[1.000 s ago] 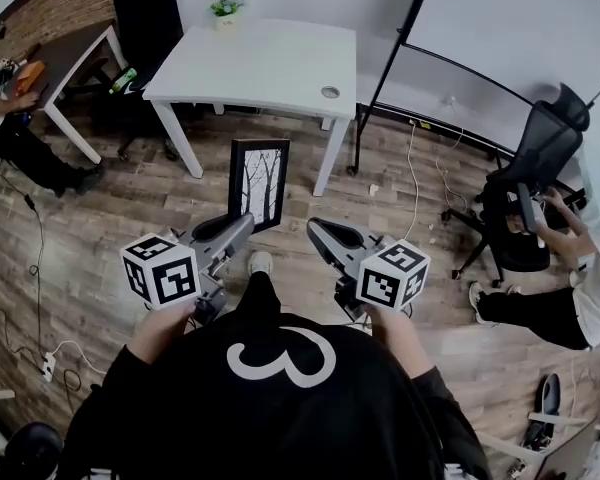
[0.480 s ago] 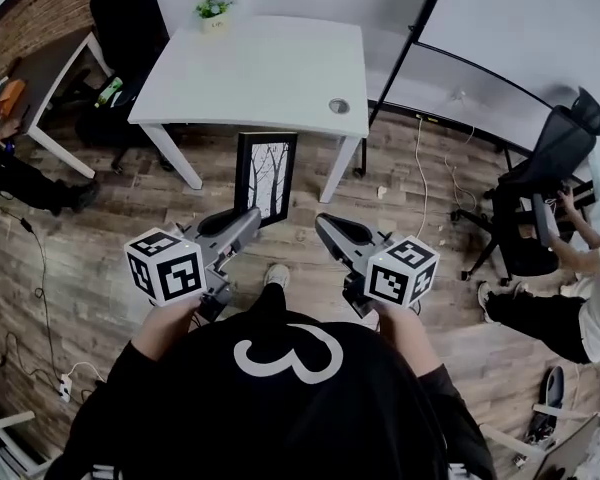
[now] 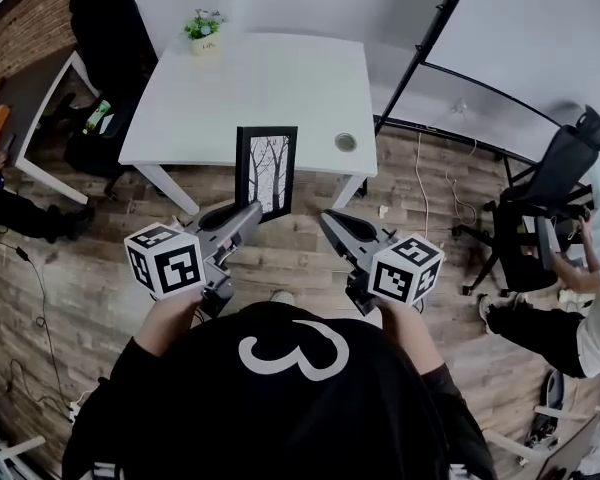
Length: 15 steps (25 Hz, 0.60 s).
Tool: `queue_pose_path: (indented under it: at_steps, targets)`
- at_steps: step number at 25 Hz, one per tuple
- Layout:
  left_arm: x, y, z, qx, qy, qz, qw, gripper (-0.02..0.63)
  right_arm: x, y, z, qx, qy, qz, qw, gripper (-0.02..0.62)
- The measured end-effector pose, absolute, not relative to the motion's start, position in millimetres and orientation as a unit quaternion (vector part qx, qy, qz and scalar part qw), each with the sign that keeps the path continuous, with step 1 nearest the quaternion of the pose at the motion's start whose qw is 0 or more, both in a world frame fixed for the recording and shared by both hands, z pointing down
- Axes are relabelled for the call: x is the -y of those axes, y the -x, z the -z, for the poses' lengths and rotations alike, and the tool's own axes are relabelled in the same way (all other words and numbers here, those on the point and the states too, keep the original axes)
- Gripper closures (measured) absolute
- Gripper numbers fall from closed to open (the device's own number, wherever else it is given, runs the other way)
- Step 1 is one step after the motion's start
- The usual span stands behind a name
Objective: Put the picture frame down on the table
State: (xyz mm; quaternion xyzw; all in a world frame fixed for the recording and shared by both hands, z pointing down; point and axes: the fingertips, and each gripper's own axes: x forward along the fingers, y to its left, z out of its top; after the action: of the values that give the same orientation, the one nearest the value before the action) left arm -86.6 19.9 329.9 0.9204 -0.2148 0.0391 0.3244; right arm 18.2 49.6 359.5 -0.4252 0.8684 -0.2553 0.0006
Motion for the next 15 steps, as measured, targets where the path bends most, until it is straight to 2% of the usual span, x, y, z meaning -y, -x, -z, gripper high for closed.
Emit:
queue_pose_path:
  at_steps: [15]
  targets:
    - [70.9, 97.2, -352.5, 0.234, -0.912, -0.049, 0.334, 0.541, 45.8, -13.3, -378.7, -0.867, 0.415, 0.275, -0.015, 0.571]
